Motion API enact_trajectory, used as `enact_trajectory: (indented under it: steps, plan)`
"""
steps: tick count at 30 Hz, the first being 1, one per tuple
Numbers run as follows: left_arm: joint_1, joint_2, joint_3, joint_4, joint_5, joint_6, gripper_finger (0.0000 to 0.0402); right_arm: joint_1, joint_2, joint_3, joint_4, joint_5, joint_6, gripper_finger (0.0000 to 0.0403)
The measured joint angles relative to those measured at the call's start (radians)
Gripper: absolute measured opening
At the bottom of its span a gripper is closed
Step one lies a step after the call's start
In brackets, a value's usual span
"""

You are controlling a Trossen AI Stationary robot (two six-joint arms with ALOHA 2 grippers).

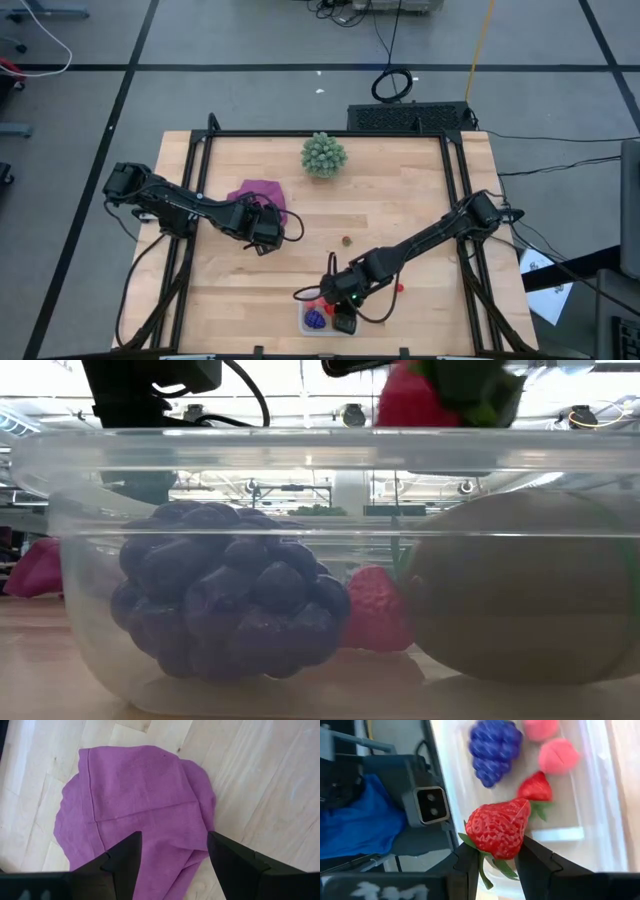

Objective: Pick and placing Produce into tupperware
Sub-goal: Put the bottom red strawberry into the transparent container

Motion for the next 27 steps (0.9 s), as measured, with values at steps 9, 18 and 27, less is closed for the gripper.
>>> enact_trajectory:
  steps: [9, 18, 27]
  plan:
    - [0.000, 0.000, 0.000, 0.000, 0.000, 0.000, 0.0230, 0.002, 0.000, 0.000, 0.043, -0.002, -0.014, 0.0100]
    - [0.000, 0.000, 0.000, 0.000, 0.000, 0.000, 0.0230, 0.002, 0.000, 0.000, 0.045, -0.004, -0.053, 0.0100]
    - [0.000, 0.000, 0.000, 0.001, -0.001, -0.001, 0.0230, 0.010, 0.000, 0.000, 0.053, -0.006, -0.077, 0.0100]
